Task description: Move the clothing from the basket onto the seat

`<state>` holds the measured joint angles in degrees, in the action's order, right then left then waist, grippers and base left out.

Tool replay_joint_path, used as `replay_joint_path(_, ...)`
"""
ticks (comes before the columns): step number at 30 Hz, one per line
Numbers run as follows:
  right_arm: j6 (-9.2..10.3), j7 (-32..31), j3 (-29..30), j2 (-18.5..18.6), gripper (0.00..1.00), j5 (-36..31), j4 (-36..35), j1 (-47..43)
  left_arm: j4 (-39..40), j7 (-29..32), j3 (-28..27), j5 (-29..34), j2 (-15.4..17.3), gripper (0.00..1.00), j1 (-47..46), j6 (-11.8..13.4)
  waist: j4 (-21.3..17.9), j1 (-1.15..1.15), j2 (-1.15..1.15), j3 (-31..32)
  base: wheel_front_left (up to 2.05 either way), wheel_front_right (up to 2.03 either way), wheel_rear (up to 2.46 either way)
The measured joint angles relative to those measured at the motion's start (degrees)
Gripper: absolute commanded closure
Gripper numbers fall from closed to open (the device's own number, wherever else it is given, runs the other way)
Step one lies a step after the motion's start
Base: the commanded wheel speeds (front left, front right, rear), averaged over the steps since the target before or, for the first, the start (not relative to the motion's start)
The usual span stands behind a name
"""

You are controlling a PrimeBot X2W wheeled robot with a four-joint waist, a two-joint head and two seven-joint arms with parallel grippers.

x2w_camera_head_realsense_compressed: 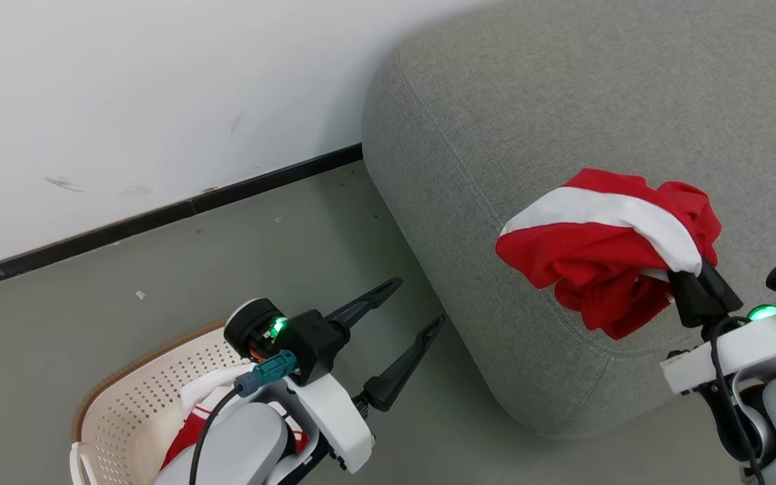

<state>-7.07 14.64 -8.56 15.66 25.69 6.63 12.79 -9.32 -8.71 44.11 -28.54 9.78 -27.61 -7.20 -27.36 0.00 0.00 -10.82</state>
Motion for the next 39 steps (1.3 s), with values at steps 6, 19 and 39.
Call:
replay_joint_path(6,0.0,0.0,-0.4,0.7,1.0,0.0,0.6,2.1,0.2,0.1,0.1,0.2,0.7,0.0,-0.1,0.0,0.1,0.0,0.0,-0.7,0.0,0.0,0.0)
replay_joint_path(19,0.0,0.0,0.7,3.2,1.0,1.6,4.2,6.6,1.5,1.5,0.2,0.9,1.7,0.0,-1.4,0.0,0.9,0.0,0.0,-3.9,0.0,0.0,0.0)
replay_joint_path(39,0.0,0.0,5.6,7.9,1.0,3.8,10.8,18.4,4.0,4.0,0.6,3.0,4.0,0.0,-2.9,0.4,2.8,0.0,0.0,-11.4,0.0,0.0,0.0)
